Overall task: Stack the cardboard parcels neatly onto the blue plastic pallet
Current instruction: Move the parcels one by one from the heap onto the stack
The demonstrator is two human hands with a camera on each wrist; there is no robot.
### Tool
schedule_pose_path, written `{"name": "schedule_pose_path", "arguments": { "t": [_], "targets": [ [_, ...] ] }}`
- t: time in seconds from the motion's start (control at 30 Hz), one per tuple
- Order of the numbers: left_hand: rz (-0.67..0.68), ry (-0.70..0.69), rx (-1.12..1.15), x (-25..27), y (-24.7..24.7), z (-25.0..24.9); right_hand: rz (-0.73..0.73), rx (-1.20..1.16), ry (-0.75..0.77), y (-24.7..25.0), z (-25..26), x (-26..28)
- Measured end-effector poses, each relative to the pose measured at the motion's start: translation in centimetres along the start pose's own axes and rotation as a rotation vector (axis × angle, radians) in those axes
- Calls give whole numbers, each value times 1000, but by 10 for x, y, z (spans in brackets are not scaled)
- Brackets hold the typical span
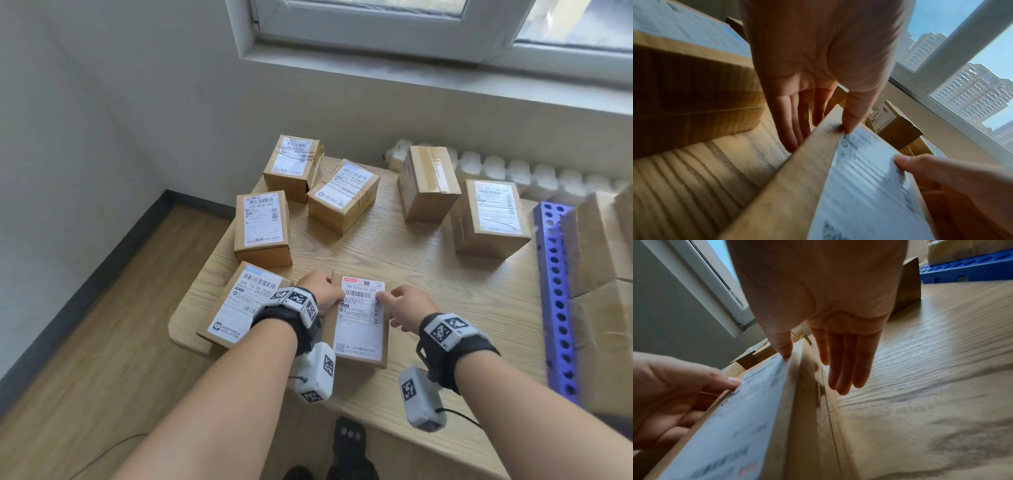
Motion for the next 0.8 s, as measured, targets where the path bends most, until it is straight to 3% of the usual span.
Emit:
{"name": "schedule_pose_path", "arguments": {
  "t": [0.43,0.8],
  "targets": [
    [73,98,217,16,-15,2,153,-334,-61,-9,-21,1],
    [156,-20,213,38,-18,-7,32,-472,-81,10,-29,37]
  ]
}}
Point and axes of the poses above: each hand's wrist, its own x-axis away from the middle knuckle, its own y-axis out of the back of the hand, z = x × y, the point moved 2 cm from there along -x, towards the middle knuckle, and after that the axes turned 1 degree about -z, right-handed, at the moved point
